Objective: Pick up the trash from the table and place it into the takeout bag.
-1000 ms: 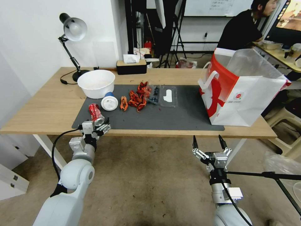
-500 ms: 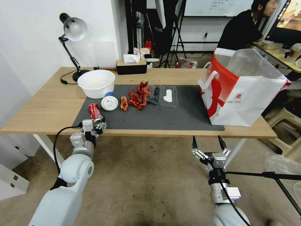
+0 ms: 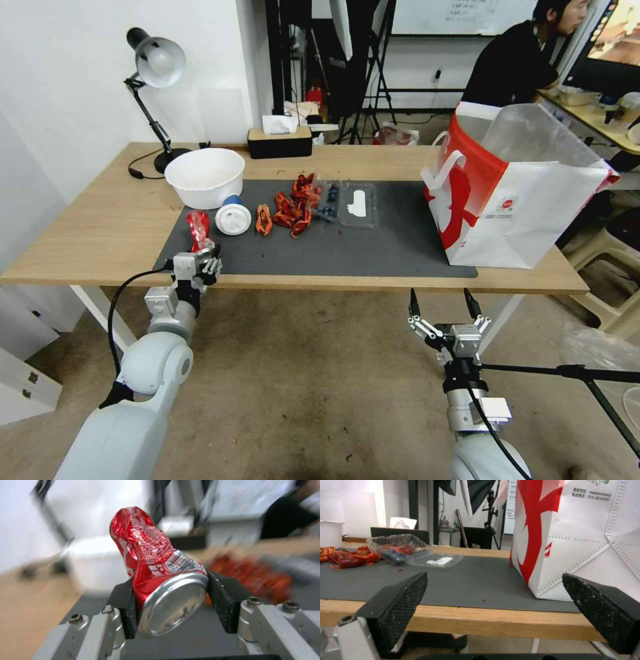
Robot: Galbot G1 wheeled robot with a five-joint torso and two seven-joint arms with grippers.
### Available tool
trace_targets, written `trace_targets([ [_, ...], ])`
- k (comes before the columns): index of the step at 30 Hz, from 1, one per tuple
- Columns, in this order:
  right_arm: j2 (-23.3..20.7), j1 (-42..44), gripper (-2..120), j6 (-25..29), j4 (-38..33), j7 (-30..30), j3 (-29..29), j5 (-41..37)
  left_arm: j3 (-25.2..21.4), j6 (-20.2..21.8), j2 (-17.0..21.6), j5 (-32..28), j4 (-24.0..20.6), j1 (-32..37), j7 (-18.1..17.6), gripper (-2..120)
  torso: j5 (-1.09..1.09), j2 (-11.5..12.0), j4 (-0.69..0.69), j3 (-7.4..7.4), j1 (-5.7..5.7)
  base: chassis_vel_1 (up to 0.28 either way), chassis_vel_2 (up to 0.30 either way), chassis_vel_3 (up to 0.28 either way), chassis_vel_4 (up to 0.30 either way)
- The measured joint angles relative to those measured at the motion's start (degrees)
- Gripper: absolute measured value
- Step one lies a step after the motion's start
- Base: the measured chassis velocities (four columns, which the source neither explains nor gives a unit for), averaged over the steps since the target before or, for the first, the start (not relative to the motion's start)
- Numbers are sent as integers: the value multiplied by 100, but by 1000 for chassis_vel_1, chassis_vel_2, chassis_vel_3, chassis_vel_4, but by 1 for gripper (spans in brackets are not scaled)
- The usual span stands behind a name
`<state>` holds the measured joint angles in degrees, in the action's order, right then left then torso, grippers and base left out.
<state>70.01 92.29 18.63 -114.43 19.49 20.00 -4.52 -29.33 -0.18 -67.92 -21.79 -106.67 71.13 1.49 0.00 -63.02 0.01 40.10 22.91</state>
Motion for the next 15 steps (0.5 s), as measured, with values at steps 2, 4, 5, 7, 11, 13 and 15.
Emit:
trace_targets([
  [2,3,0,100,5,6,1,2,0,-8,-501,70,-80,163,-65,494,45,1,0,-1,0,0,0,0,0,0],
  [4,9,-2,100,18,23,2,7,0,52,-1111,181,-282,387,-209,1223,45,0,0,0,0,0,0,0,0,0],
  [5,9,-2,100,18,23,2,7,0,52,-1111,181,-282,387,-209,1223,45,0,0,0,0,0,0,0,0,0],
  [7,13,-1,100,26,40,3,7,3,223,-1382,308,-610,506,-395,1671,45,-1,0,0,0,0,0,0,0,0],
  [11,22,-1,100,38,69,3,3,24,579,-1532,554,-1014,625,-808,2045,45,0,0,-2,0,0,0,0,0,0],
  [13,28,-3,100,42,81,3,-1,34,786,-1542,716,-1177,675,-1061,2127,45,0,0,-2,1,0,0,0,0,0],
  [15,29,-11,100,45,97,3,-5,45,1017,-1522,926,-1359,718,-1340,2168,45,1,0,-2,0,0,0,0,0,0],
])
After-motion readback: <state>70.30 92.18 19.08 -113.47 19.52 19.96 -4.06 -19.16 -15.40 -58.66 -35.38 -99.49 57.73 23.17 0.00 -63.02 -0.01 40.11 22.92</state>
